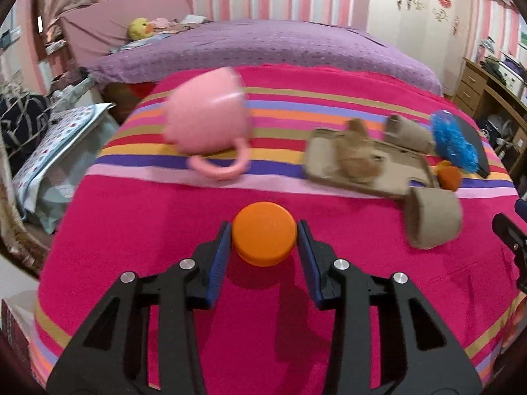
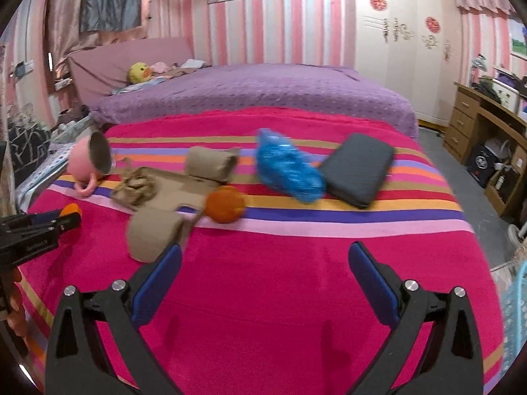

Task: Collect trash
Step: 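Grasp the orange round lid with the left gripper while the right gripper grasps a cardboard tube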

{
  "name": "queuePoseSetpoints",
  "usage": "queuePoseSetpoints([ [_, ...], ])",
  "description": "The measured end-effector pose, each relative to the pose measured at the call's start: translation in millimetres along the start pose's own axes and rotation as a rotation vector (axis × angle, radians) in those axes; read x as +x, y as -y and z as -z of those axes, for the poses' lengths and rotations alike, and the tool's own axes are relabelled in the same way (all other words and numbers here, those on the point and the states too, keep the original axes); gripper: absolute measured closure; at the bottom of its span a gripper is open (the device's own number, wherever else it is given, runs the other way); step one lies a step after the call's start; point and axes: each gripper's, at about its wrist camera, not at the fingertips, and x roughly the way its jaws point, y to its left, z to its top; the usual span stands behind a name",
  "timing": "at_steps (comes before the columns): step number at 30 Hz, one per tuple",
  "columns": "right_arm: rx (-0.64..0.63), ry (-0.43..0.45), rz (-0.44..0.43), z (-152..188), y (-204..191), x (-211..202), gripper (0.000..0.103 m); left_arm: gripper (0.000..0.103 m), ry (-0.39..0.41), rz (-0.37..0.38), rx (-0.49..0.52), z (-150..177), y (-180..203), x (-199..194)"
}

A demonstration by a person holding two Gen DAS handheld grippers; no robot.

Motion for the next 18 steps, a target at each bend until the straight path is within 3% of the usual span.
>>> queuePoseSetpoints([
  [11, -0.088, -0.075, -0.052, -10.0, -67.0, 29.4, 0.006, 0.064, 0.024, -0.049, -0.057, -4.4, -45.9, -1.9],
  [17, -0.12, -0.122, -0.071, -14.2, -86.4, 47.2, 0.029, 0.064, 0.015, -0.05, -0.102, -4.3, -56.4, -0.3],
  [18, -0.121, -0.131, -0.075, -14.3, -87.4, 49.9, 0.037, 0.064, 0.017, -0.047, -0.106, -4.2, -56.6, -1.0],
])
